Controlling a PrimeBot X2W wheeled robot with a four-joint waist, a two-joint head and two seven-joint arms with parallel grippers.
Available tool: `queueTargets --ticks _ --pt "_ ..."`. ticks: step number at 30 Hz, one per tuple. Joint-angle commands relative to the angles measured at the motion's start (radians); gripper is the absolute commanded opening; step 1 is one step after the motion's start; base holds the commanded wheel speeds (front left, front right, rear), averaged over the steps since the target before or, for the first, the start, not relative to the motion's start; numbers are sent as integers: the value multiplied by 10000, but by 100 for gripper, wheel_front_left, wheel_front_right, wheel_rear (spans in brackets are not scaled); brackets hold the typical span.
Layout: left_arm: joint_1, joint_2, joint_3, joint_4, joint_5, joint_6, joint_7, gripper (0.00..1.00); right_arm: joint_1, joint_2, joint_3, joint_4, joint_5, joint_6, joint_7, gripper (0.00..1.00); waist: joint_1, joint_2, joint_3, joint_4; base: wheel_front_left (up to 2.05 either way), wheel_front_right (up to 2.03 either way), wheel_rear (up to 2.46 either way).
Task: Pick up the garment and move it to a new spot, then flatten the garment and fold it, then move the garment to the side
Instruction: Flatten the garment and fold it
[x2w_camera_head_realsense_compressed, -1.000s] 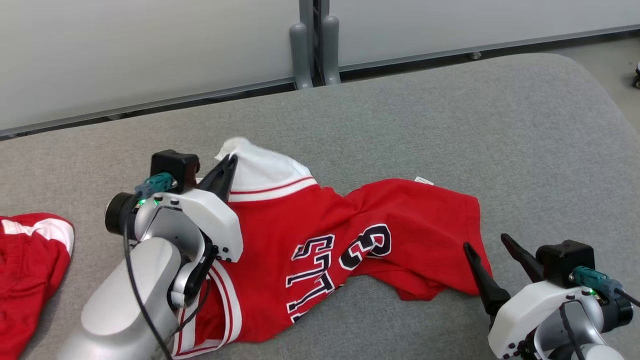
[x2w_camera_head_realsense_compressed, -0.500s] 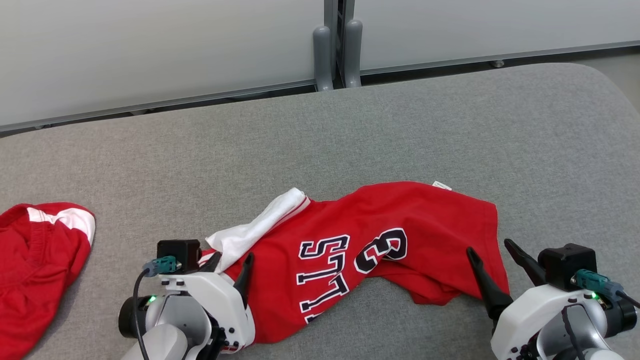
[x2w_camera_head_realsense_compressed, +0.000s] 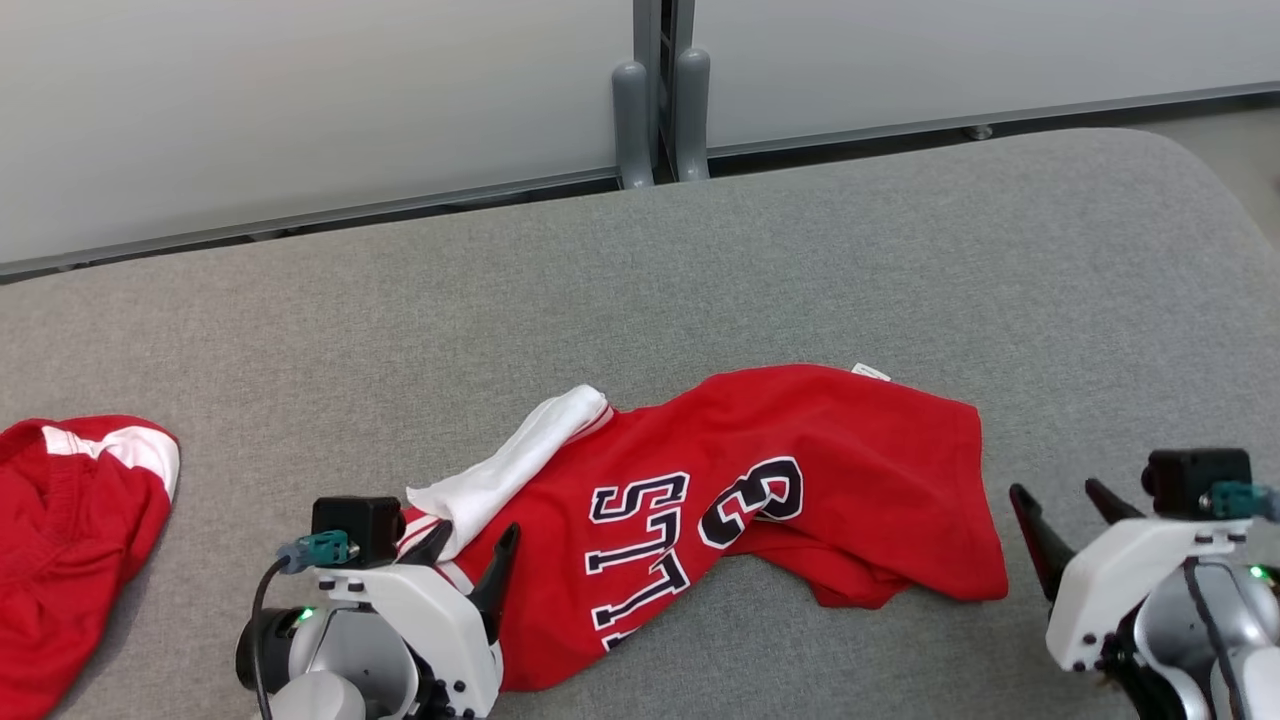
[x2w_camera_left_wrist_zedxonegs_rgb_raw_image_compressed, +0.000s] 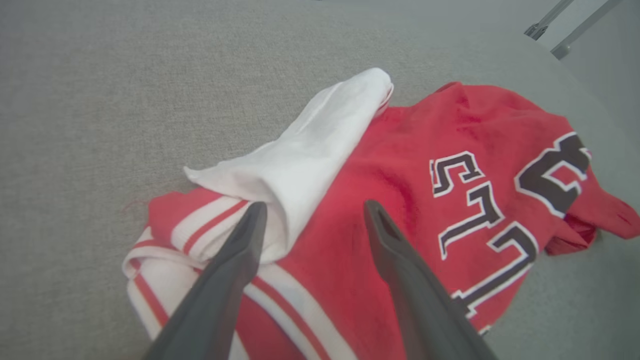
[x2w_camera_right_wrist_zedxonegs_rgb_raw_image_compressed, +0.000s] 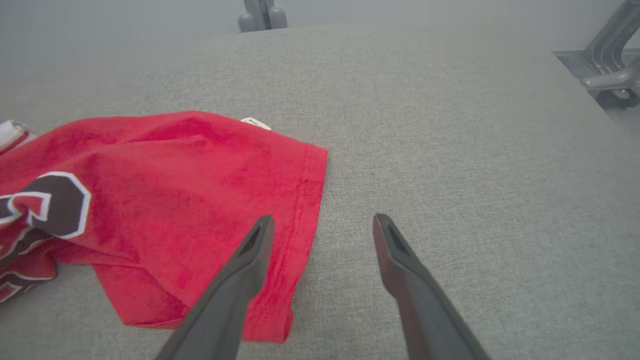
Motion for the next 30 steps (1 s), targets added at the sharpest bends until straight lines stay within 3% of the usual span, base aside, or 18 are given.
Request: queueTargets --ticks 1,14,15,17,24,26,27,28,30 --pt "-185 49 19 70 114 51 -90 100 -313 -12 -93 256 87 2 135 100 0 -1 111 -8 0 0 0" --pt "-1025 -95 -342 425 503 -263 -70 100 -3215 285 -356 4154 -121 4 624 100 0 -1 920 384 0 0 0" --pt "-1052 -111 -339 440 470 -274 -101 100 -3284 286 -341 4293 -144 4 559 55 0 -1 920 411 0 0 0" --pt "-1086 -122 -358 475 458 -334 -145 100 -3358 300 -153 4515 -160 4 521 0 0 -1 905 454 0 0 0" --pt "-1297 -206 -335 647 492 -521 -411 98 -3833 -25 573 4255 -165 4 -489 0 0 -1 781 472 0 0 0" --pt "-1355 -220 -270 666 488 -555 -531 45 -4018 -283 866 4027 -270 4 -1035 0 0 -1 717 452 0 0 0" --pt "-1389 -235 -244 646 464 -563 -599 29 -4139 -434 1129 3924 -316 4 -1293 0 0 -1 673 443 0 0 0" --pt "-1444 -223 -186 603 470 -594 -695 0 -4245 -577 1358 3791 -266 4 -1542 0 0 -1 631 434 0 0 0" --pt "-1565 -223 -16 431 426 -664 -978 0 -4526 -1046 1843 3501 -207 2 -2084 0 0 -1 534 420 0 0 0"
